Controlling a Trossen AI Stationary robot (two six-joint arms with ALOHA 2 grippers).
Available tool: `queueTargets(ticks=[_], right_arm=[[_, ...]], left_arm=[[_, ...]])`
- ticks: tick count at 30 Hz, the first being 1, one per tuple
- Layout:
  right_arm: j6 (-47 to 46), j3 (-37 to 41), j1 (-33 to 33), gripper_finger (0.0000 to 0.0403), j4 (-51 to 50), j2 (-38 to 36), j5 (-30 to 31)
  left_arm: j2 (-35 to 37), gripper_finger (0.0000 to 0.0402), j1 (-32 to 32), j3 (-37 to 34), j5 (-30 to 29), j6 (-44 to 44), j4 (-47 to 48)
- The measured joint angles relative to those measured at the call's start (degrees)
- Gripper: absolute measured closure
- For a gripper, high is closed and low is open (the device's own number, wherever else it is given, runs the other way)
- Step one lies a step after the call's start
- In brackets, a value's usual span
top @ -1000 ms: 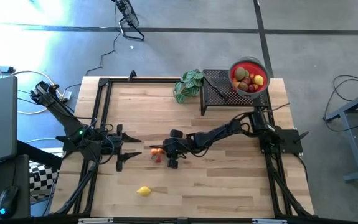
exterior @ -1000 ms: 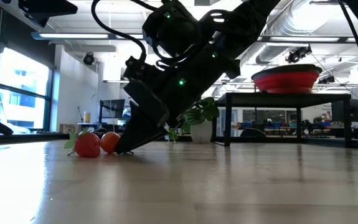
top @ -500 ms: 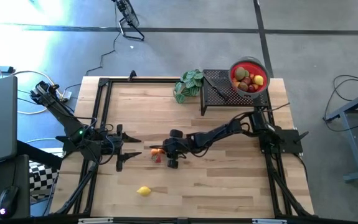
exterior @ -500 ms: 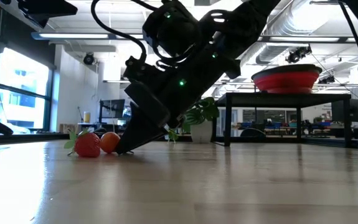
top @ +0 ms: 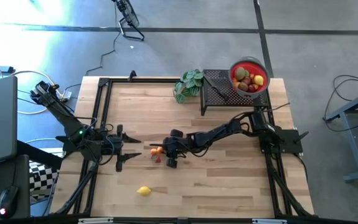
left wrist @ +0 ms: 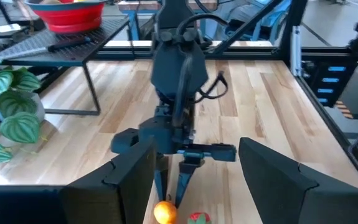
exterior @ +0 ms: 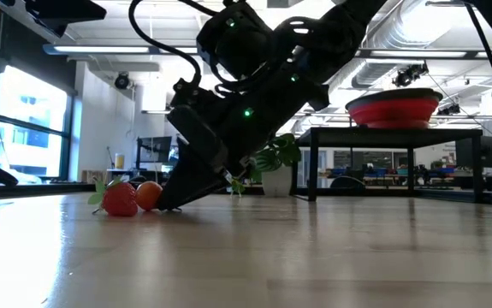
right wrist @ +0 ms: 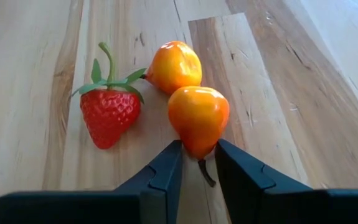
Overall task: Pick & Place Fruit
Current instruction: Put the orange pear into the red strainer bowl
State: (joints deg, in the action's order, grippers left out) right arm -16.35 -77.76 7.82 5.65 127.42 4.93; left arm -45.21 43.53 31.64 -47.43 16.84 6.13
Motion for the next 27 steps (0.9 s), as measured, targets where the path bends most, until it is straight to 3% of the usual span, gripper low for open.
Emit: queueTargets(ticks=[27], right_arm=[[0.04, -0.04, 0.06, 0.032, 0.63, 0.0, 0.86]], left_arm=[[0.0, 0.0179, 0.0, 0.0, 0.54, 0.13, -0.02]])
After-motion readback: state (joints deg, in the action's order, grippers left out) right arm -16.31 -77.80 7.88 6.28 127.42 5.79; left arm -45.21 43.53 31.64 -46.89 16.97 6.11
